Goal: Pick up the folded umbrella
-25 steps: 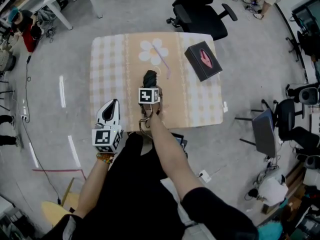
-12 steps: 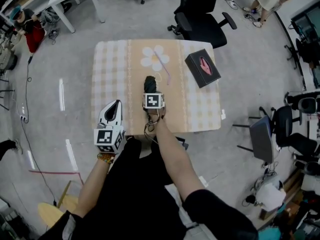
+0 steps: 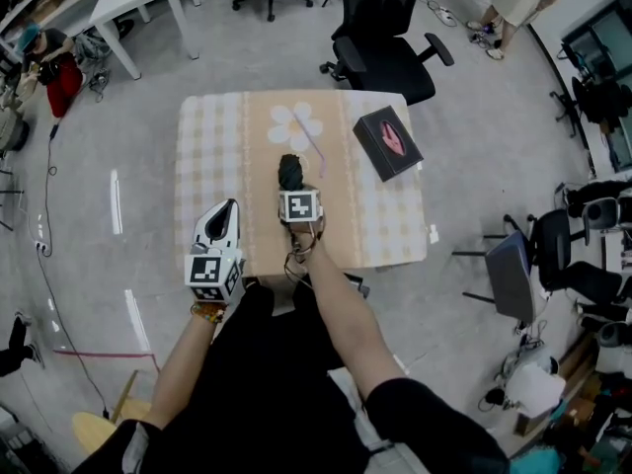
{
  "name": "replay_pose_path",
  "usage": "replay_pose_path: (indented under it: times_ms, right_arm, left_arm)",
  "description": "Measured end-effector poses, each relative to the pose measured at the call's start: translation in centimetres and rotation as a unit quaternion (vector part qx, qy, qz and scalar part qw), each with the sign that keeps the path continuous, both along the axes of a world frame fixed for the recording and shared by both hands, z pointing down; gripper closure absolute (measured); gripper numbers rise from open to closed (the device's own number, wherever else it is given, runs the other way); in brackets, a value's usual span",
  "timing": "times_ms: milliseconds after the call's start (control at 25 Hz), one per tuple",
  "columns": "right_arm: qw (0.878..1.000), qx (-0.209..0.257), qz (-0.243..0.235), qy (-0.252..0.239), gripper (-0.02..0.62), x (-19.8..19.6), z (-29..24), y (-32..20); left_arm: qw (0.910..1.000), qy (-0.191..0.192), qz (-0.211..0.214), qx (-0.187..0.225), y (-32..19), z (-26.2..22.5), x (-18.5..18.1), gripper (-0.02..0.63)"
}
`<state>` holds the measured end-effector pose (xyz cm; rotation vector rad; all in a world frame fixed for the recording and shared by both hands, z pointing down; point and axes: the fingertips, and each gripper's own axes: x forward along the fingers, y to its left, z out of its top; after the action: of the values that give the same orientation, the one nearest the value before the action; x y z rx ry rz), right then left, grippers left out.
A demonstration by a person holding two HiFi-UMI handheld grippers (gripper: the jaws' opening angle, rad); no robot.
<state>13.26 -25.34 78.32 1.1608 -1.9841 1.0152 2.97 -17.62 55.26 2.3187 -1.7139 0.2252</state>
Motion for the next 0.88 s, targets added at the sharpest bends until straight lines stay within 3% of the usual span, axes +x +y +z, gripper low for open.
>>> replay_pose_path:
  times_ms: [80,200,520,880]
  right_arm:
    - [0.999,0.007,0.01,0.031,0.397,1.6,-0.8,-0.6]
    - [0.999,0.04,0.008,-0.008,0.397,0.5,-3.2,-2.2]
    - [0.988,0.153,0.016,-0.022,0.399,1.2,-11.1,-7.0]
    - [0.967,0.245,0.012,-0.073,0.399,-0.3,-20.3,-9.6]
  left_arm:
    - [1.0,0.001,0.004,0.004,-0.2,-0.4,0.4,0.592]
    - [0.9999,0.0,0.008,0.012,-0.5,-1.2,0.8,0.592]
    - [0.9995,-0.003,0.015,0.029,-2.0,-2.7,1.5,0.592]
    - [0.9983,-0.003,0.025,0.053,-4.2,-4.8,2.0,0.592]
